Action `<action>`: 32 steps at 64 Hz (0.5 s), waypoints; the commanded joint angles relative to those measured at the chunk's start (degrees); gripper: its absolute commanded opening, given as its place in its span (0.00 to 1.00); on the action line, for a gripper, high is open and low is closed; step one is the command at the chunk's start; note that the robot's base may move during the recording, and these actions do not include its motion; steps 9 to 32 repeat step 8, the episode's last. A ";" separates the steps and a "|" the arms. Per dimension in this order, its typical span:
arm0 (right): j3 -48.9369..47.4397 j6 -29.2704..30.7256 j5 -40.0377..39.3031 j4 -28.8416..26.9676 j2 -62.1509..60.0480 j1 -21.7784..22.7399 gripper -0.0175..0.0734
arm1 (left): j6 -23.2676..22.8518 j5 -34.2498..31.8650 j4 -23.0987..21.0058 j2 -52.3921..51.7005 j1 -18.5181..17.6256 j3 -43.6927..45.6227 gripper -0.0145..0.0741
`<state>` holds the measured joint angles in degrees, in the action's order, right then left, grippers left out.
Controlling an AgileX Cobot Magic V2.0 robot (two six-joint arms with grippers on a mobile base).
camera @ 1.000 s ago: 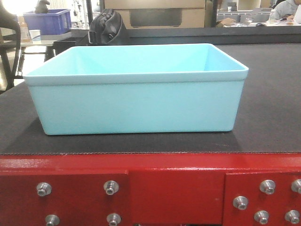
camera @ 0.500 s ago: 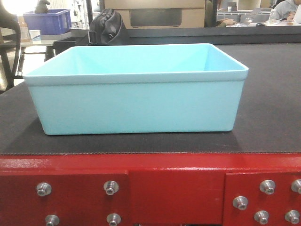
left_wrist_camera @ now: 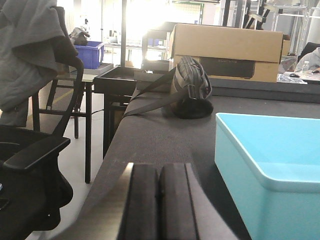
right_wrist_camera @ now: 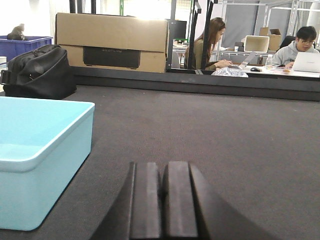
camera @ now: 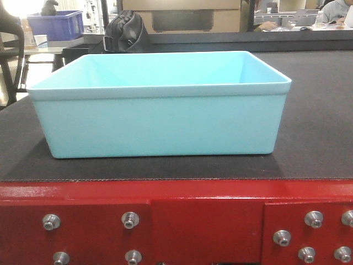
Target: Fetch blue bin and place on conveyor start
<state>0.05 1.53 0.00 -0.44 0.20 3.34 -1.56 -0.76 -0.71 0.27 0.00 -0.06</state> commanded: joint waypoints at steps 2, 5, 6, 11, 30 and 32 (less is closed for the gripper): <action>-0.05 0.16 -0.91 0.44 -0.20 -0.01 0.01 | 0.09 -1.32 -0.36 -0.27 -0.23 0.06 0.04; -0.05 0.16 -0.91 0.44 -0.20 -0.01 0.01 | 0.09 -1.32 -0.36 -0.27 -0.23 0.06 0.04; -0.05 0.16 -0.91 0.44 -0.20 -0.01 0.01 | 0.09 -1.32 -0.36 -0.27 -0.23 0.06 0.04; -0.05 0.16 -0.91 0.44 -0.20 -0.01 0.01 | 0.09 -1.32 -0.36 -0.27 -0.23 0.06 0.04; -0.05 0.16 -0.91 0.44 -0.20 -0.01 0.01 | 0.09 -1.32 -0.36 -0.27 -0.23 0.06 0.04; -0.05 0.16 -0.91 0.44 -0.20 -0.01 0.01 | 0.09 -1.32 -0.36 -0.27 -0.23 0.06 0.04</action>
